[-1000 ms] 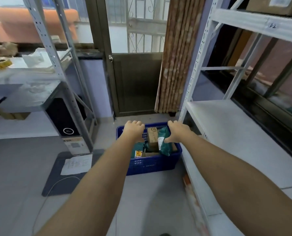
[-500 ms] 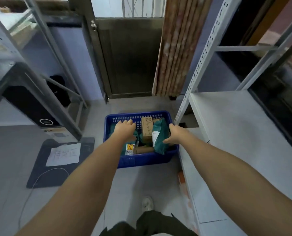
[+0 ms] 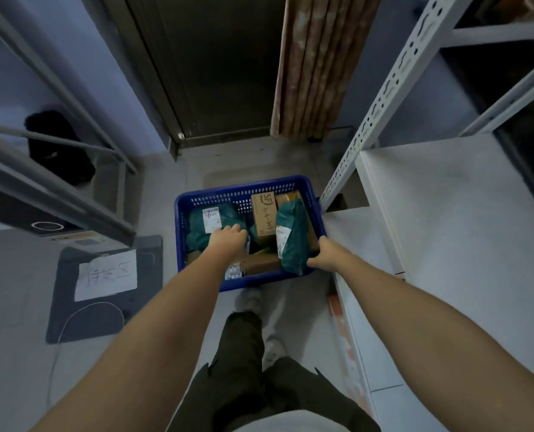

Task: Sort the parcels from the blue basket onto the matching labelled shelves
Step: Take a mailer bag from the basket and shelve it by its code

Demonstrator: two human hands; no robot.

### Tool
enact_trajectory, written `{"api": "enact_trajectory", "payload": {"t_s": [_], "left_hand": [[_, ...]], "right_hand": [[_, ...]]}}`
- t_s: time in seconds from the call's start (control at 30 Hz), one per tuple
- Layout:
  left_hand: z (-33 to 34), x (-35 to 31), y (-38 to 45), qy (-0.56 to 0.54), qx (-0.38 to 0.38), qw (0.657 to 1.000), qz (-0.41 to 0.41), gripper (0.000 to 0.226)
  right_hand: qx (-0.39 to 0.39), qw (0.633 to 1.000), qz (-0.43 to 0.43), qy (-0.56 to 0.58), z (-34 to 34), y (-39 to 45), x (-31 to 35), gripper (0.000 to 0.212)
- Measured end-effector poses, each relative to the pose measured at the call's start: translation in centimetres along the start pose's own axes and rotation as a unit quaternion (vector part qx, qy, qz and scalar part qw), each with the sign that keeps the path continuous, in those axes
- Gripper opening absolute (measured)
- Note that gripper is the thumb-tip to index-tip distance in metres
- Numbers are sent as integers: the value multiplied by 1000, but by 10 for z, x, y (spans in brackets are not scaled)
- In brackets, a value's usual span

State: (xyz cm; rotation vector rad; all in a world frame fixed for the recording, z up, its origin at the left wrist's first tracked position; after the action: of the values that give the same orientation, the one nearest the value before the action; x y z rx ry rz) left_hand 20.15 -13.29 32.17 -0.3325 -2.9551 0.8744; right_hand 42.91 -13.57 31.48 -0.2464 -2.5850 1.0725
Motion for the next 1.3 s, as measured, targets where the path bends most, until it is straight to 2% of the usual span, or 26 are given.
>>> {"api": "enact_trajectory", "payload": {"t_s": [0.23,0.3,0.37,0.53,0.67,0.73,0.8,0.83,0.93,1.03,1.13,1.17,1.27,1.3], "left_hand": [[19,6,86,-36,78,995,50,35],[28,8,107,-61,93,993,40,36],[42,8,125,-85,113,990,25,37],[91,5,172,-155,161,974,-28,56],[138,2,226,-231,185,952,-74,52],[162,-3,256,-283,207,932,-91,56],[182,-10,281,-347,212,907,-110,71],[193,-13,292,-377,208,893,-131,70],[227,-21,312,-444,202,853,-187,49],[250,-28,319,-510,221,804,-211,56],[264,-33,325,-585,240,743,-221,81],[267,-34,326,-603,237,728,-222,80],[266,-38,328,-617,223,724,-214,53],[266,-40,328,-636,215,711,-208,50]], "right_hand": [[19,991,90,95,15,53,-7,52],[24,988,104,111,23,68,-9,46],[27,986,114,119,33,85,-8,50],[14,980,126,154,61,143,-9,52],[-2,977,137,163,89,213,-18,63],[-10,975,153,163,104,245,-25,76],[-19,969,177,174,117,273,-31,88],[-21,965,187,183,124,285,-34,95],[-27,958,208,197,145,313,-36,117],[-45,957,215,192,166,333,-38,128],[-57,952,220,204,180,344,-43,130],[-61,951,221,210,184,345,-45,128],[-71,938,212,264,187,346,-48,115],[-70,935,203,283,187,345,-48,106]]}}
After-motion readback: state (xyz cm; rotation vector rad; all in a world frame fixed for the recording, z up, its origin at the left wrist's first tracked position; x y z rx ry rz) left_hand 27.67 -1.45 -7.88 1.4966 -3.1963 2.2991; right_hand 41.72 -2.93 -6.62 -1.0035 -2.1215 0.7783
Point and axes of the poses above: each hand's wrist, its own y-axis towards the middle knuckle, its own z-axis out of the palm, x = y × z, the point moved 2 cm from there along y, towards the middle knuckle, and after that the axes turned 5 degrees about -x, right-handed, at the moved point
